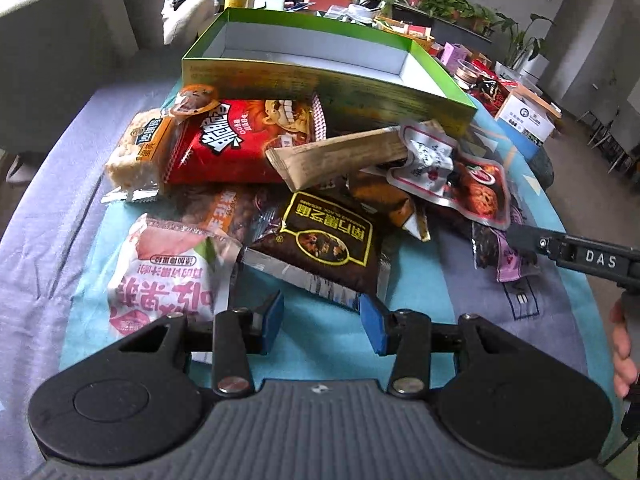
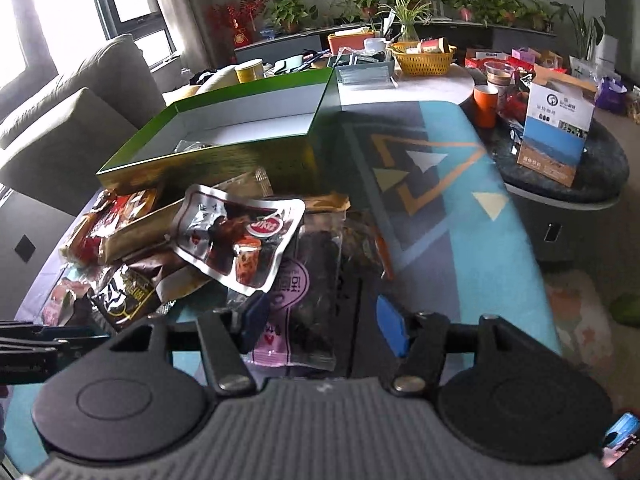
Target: Organize snacks
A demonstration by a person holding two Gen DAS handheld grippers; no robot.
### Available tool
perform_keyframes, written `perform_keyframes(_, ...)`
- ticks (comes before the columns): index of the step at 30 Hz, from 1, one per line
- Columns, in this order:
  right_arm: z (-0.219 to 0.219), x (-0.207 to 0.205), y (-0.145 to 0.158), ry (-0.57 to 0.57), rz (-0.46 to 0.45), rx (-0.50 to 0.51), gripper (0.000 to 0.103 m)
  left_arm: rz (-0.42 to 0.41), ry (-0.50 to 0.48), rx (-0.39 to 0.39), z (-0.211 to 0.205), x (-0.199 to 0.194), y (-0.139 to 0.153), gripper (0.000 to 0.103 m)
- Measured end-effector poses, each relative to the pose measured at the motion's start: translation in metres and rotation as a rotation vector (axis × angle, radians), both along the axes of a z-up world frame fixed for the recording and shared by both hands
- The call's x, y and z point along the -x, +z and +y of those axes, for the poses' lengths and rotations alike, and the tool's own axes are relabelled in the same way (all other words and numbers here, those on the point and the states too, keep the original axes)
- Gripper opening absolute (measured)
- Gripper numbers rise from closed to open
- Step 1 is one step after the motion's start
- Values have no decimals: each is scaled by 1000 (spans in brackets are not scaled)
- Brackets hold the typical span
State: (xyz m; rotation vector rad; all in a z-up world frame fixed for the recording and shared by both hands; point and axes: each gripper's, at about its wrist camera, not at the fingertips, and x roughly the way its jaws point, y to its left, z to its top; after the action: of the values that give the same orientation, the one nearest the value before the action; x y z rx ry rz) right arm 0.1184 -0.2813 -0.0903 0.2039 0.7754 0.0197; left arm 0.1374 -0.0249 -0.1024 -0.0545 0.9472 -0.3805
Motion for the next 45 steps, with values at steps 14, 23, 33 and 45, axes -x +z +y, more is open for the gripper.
perform_keyframes(14, 9, 0, 4, 50, -98, -1, 63, -34, 47, 126, 7, -11, 0, 15)
perform_keyframes(23, 20, 27, 27, 115, -173, -3, 62, -124, 7, 140, 16, 22, 23, 5)
perform_keyframes(33, 21, 50, 55, 101, -246, -12, 62, -211, -6, 153, 33, 47, 60, 3)
perform_keyframes(45, 30, 40, 93, 120, -357, -15, 62, -373, -127, 103, 23, 48, 114, 2)
